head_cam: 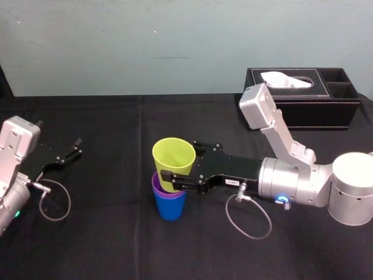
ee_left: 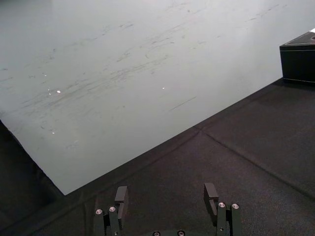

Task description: Stack the three plastic cups sequentially using one hand.

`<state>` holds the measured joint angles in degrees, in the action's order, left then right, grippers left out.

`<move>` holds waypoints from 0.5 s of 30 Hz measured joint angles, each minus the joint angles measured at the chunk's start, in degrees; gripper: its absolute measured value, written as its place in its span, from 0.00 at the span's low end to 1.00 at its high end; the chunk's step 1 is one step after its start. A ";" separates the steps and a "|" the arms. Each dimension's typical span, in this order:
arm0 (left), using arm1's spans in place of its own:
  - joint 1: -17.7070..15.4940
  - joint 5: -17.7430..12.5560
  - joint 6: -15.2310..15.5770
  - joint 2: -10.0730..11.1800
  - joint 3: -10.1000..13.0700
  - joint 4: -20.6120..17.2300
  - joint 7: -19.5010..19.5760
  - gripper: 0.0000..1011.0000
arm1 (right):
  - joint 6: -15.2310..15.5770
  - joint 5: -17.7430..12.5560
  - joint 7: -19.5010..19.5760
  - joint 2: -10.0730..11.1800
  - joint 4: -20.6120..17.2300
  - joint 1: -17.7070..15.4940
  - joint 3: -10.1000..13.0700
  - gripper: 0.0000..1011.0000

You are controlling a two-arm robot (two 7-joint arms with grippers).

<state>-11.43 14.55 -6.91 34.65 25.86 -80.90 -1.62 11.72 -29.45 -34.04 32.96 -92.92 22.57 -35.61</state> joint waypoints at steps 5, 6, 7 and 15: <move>0.00 0.00 0.00 0.00 0.00 0.00 0.00 1.00 | 0.00 0.11 -0.01 -0.25 0.17 0.04 -0.09 0.73; 0.00 0.00 0.00 0.00 0.00 0.00 0.00 1.00 | 0.00 0.18 -0.02 -0.34 0.32 0.09 -0.13 0.73; 0.00 0.00 0.00 0.00 0.00 0.00 0.00 1.00 | 0.00 0.20 -0.03 -0.38 0.39 0.11 -0.15 0.73; 0.00 0.00 0.00 0.00 0.00 0.00 0.00 1.00 | -0.09 0.43 -0.15 -0.66 1.02 0.16 -0.31 0.73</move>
<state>-11.43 14.55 -6.91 34.65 25.86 -80.90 -1.62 11.63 -29.01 -34.19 32.30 -91.90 22.73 -35.91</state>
